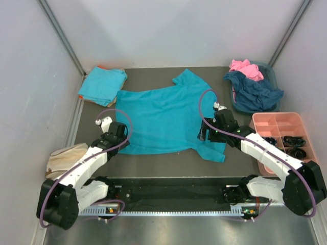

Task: Fold and stack the t-shirts
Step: Flatten the tshirt out

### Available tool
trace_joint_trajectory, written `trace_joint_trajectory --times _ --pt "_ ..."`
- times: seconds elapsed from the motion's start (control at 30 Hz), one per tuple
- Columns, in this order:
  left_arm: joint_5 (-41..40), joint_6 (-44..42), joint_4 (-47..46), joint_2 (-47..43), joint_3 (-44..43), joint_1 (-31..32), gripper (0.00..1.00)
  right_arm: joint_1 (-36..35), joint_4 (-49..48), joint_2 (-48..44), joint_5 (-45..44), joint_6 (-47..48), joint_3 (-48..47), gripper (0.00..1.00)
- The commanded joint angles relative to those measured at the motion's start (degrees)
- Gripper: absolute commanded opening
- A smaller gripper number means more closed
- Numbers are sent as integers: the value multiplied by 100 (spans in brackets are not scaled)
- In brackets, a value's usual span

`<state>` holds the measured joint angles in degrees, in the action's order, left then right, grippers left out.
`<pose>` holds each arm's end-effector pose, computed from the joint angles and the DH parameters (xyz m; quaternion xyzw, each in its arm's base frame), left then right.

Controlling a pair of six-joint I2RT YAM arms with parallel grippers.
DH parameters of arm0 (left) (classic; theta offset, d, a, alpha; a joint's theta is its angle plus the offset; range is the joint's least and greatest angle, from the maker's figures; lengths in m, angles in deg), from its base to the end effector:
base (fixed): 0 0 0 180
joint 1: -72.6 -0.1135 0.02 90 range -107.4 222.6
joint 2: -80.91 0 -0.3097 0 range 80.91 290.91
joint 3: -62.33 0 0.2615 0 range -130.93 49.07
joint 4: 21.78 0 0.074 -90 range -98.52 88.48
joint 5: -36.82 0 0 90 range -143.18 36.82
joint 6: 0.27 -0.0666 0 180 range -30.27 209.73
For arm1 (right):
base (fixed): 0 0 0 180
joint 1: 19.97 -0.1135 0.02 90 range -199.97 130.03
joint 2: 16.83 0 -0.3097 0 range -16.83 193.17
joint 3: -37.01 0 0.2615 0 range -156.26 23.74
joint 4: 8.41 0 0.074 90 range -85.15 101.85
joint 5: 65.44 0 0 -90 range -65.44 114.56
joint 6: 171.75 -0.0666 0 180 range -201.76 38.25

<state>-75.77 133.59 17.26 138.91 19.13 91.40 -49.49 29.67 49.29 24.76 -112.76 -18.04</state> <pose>0.1868 -0.0366 0.2000 -0.2616 0.8968 0.0008 0.3568 0.2115 0.1200 0.2401 0.0116 0.9371 0.1773 0.3006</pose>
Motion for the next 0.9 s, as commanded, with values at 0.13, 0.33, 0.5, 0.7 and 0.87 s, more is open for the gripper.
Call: trace_joint_trajectory --times 0.13,0.33,0.5,0.7,0.87 --pt "9 44 -521 388 119 18 52 -54 -109 -82 -3 112 -199 78" --pt "-35 -9 -627 414 137 18 49 -63 -126 -74 -3 95 -173 78" --pt "-35 -70 -741 651 23 26 48 -63 -91 -109 -3 86 -173 78" --pt "-35 -132 -829 853 -74 18 42 -54 -56 -162 -3 86 -138 79" --pt "9 -140 -724 810 -135 26 14 -63 -91 -162 -3 77 -120 79"
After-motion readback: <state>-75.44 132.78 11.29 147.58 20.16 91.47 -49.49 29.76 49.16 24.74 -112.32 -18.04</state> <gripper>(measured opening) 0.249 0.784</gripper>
